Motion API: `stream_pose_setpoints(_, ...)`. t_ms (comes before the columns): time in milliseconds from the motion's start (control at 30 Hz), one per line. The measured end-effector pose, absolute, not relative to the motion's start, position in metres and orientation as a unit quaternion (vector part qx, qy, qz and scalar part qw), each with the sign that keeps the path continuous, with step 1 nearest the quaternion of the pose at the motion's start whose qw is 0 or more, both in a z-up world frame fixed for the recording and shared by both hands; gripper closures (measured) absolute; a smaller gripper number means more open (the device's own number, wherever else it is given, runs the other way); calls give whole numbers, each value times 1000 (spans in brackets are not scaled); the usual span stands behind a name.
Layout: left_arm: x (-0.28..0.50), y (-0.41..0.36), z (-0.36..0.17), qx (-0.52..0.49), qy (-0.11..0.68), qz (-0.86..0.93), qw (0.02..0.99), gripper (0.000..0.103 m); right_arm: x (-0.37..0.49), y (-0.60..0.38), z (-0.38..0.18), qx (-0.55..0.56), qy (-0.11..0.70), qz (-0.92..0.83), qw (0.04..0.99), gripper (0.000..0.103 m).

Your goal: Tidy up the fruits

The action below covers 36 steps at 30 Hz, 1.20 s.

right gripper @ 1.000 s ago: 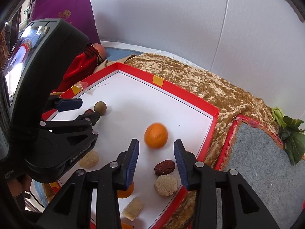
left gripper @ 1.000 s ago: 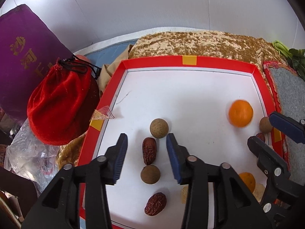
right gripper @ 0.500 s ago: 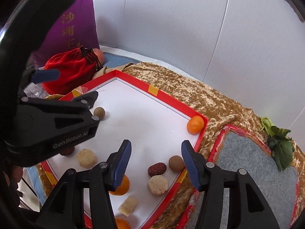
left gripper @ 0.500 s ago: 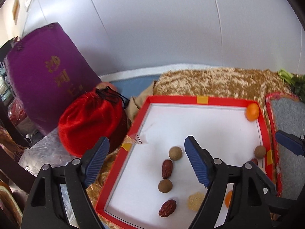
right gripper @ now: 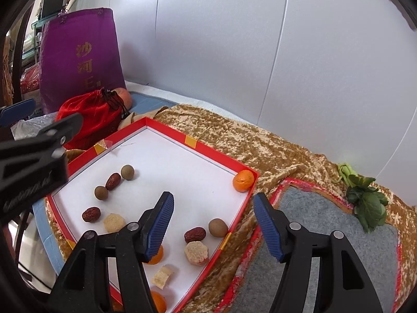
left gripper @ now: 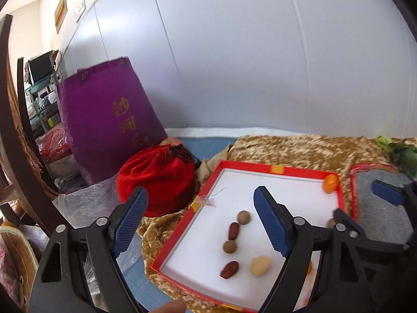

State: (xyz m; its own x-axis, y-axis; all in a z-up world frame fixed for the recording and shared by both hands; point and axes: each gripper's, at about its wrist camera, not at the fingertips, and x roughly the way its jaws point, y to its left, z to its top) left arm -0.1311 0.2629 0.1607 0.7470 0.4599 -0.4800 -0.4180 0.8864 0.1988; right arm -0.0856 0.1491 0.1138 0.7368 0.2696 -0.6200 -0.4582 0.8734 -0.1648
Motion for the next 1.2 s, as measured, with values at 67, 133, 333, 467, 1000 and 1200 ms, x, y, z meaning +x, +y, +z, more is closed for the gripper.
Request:
stream_pose_setpoints(67,-149,254,167,29,237,230,943,14,-92,144,119,-158,290,190,925,36)
stream_pose_setpoints(133,-162,250,173,23,214,229,949,3,-98,137,125,-158,279,184,929,33)
stream_pose_setpoints(333,-203,242,187,11,161,259,952,0,-115,106,148,-137,243,163,946,31)
stream_pose_setpoints(467,-215,244,187,3,171,274,947,0,-130,87,164,-115,221,160,955,29)
stream_pose_setpoints(1000,-257,238,184,-24,225,272,936,0,-211,41,184,-47,181,172,967,20)
stream_pose_setpoints(1200,-276,242,198,-58,225,234,944,0,-238,32,191,-43,166,168,971,15)
